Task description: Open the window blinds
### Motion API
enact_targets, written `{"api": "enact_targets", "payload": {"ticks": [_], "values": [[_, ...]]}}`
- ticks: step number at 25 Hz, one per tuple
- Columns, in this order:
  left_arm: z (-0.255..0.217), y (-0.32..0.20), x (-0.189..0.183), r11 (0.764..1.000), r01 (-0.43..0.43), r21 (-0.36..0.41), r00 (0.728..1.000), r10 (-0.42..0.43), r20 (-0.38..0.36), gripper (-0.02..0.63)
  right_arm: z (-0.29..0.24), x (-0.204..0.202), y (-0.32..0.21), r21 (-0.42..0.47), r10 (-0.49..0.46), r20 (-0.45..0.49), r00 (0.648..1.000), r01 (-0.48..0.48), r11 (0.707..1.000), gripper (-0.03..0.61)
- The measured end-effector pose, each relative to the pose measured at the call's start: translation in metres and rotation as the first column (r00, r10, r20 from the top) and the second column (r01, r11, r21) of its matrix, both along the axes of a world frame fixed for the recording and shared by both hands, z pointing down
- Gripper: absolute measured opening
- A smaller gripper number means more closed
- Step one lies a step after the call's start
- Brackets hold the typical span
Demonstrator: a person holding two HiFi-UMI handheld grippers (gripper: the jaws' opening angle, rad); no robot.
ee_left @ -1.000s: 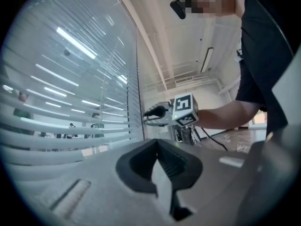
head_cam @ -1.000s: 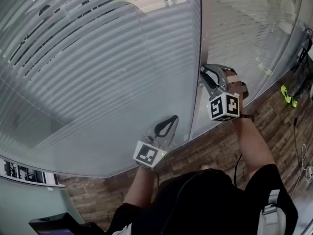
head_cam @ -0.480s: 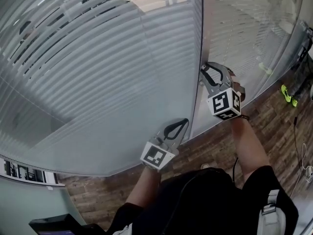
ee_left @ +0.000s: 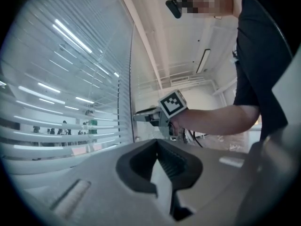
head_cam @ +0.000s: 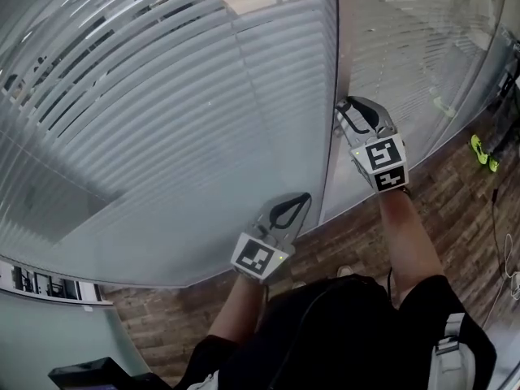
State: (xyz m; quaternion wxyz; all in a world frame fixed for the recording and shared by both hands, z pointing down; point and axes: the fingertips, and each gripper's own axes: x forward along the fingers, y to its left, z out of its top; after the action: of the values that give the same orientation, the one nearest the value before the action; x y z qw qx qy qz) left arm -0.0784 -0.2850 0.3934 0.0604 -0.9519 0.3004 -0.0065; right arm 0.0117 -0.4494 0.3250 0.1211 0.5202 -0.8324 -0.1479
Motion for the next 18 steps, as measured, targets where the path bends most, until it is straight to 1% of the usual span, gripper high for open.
{"api": "enact_targets", "payload": {"ticks": [3,6,11,14,16,18], "values": [[0.0,-0.001,-0.006,1.0,0.011,-0.009,1.0,-0.011,-0.001,0.005,0.005,0.004,-0.003,-0.036,0.009,0.082,0.997,-0.006,0.999,0.129],[0.006,-0.002,-0.009,1.0,0.014,-0.013,1.0,-0.014,0.001,0.005,0.011,0.006,-0.005,-0.073,0.016,0.183,0.983,-0.002,0.997,0.129],[0.002,0.0,-0.01,1.0,0.006,-0.013,1.0,-0.006,0.014,0.005,0.004,0.009,-0.004,-0.125,0.032,0.35,0.936,0.013,0.992,0.129],[0.001,0.001,-0.01,1.0,0.002,-0.015,1.0,-0.002,0.022,0.005,0.001,0.012,-0.003,-0.154,0.044,0.436,0.899,0.026,0.988,0.129],[0.003,0.0,-0.01,1.0,-0.001,-0.016,1.0,0.002,0.029,0.005,0.0,0.013,-0.003,-0.166,0.05,0.481,0.875,0.035,0.986,0.129],[0.004,0.0,-0.011,1.0,-0.004,-0.019,1.0,0.005,0.031,0.005,0.0,0.013,-0.004,-0.173,0.055,0.504,0.862,0.038,0.984,0.129]]}}
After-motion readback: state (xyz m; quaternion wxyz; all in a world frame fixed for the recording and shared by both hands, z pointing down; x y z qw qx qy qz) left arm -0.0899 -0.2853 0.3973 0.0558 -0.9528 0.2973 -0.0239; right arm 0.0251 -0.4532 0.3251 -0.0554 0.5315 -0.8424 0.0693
